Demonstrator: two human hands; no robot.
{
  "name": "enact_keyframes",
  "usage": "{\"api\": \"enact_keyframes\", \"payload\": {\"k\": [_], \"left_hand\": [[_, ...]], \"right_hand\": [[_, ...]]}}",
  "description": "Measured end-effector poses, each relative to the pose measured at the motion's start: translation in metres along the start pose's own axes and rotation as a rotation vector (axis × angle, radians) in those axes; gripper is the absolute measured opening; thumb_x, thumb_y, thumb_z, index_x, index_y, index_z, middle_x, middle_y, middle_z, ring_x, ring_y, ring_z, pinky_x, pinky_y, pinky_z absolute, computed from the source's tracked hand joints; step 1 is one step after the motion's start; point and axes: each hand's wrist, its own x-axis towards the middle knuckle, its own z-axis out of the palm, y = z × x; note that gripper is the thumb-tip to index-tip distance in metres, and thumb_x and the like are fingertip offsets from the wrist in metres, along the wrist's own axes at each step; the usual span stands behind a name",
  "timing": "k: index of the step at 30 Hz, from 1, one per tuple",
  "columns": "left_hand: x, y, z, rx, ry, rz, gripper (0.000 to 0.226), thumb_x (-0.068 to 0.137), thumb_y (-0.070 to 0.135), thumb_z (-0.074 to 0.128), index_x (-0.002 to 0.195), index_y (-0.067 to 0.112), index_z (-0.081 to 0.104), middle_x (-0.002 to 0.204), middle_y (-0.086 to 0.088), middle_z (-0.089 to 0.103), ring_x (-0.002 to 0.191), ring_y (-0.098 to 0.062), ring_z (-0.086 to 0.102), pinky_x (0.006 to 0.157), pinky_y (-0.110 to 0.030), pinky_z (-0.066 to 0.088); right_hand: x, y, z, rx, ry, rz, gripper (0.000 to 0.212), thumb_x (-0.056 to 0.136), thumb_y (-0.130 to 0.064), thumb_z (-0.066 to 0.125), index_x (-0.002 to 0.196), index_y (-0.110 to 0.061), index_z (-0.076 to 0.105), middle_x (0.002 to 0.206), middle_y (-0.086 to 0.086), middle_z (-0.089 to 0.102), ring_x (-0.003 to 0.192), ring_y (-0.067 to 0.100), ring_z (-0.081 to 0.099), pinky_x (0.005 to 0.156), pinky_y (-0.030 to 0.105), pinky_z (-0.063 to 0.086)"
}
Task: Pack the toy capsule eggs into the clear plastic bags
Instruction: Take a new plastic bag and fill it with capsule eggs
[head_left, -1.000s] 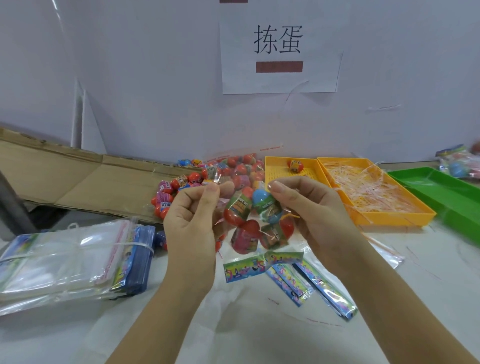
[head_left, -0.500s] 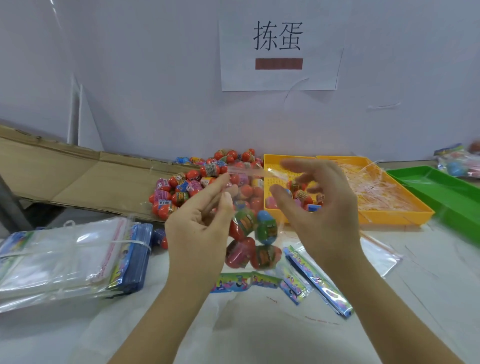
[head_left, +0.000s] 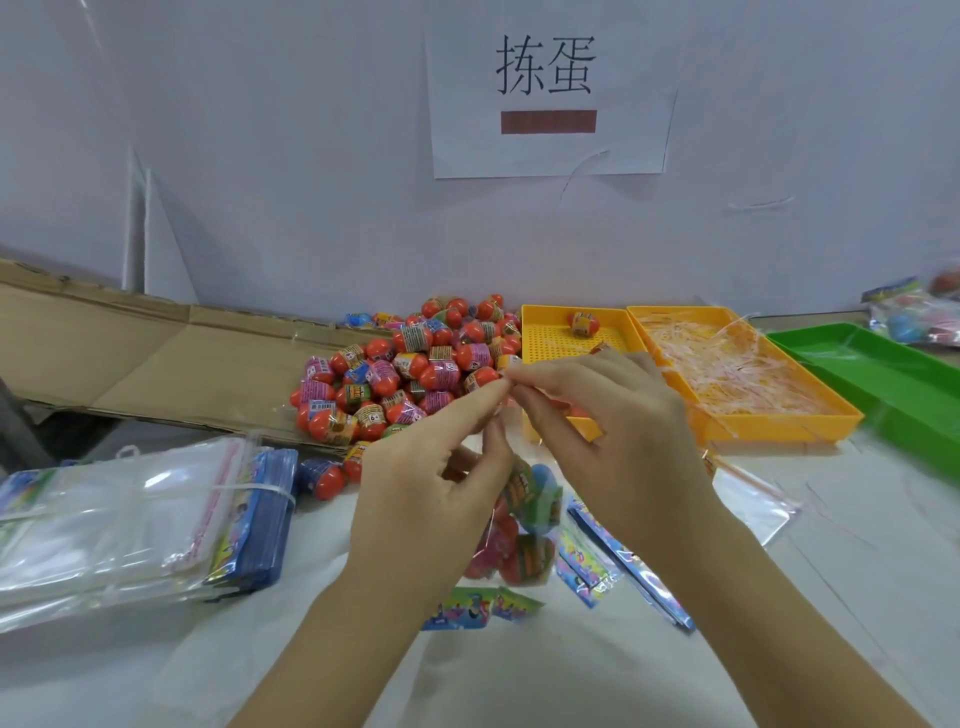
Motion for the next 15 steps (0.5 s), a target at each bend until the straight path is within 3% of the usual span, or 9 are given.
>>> {"api": "enact_keyframes", "payload": {"k": [5,9,13,15], "left_hand": [[-0.0003,-0.0019,-0.0016,0.143,-0.034,0.121,0.037,0.09,0.022,0.052,0.12,0.007,0.068,0.078,0.013,0.064,0.065,0.002,0.052,0.061,0.0,0.042],[-0.0014,-0.0012,-0.0011,0.184,-0.069,0.171,0.037,0.089,0.02,0.051,0.118,0.006,0.069,0.071,0.016,0.051,0.064,0.003,0.045,0.063,0.002,0.037],[-0.0011,-0.0009,-0.0008,0.178,-0.076,0.167,0.036,0.089,0.02,0.051,0.117,0.006,0.07,0.068,0.019,0.048,0.06,0.003,0.045,0.063,0.006,0.034],[-0.0007,-0.0014,-0.0014,0.154,-0.058,0.139,0.036,0.09,0.023,0.05,0.115,0.009,0.071,0.069,0.022,0.05,0.056,0.01,0.047,0.06,0.004,0.035]], "right_hand": [[0.0001,0.0007,-0.0034,-0.115,0.034,-0.05,0.009,0.086,-0.018,0.067,0.085,-0.015,0.076,0.073,-0.006,0.071,0.065,0.019,0.064,0.072,0.04,0.042],[-0.0002,-0.0002,-0.0037,-0.244,0.093,-0.046,0.015,0.085,-0.019,0.065,0.072,-0.016,0.072,0.063,-0.005,0.066,0.059,0.021,0.06,0.077,0.038,0.036],[0.0004,0.0016,-0.0063,-0.278,0.139,-0.003,0.016,0.084,-0.019,0.065,0.068,-0.019,0.069,0.059,-0.008,0.062,0.057,0.019,0.057,0.077,0.038,0.035],[0.0014,0.003,-0.0072,-0.29,0.156,0.012,0.015,0.081,-0.018,0.066,0.066,-0.02,0.068,0.058,-0.009,0.061,0.056,0.019,0.056,0.078,0.038,0.034]]}}
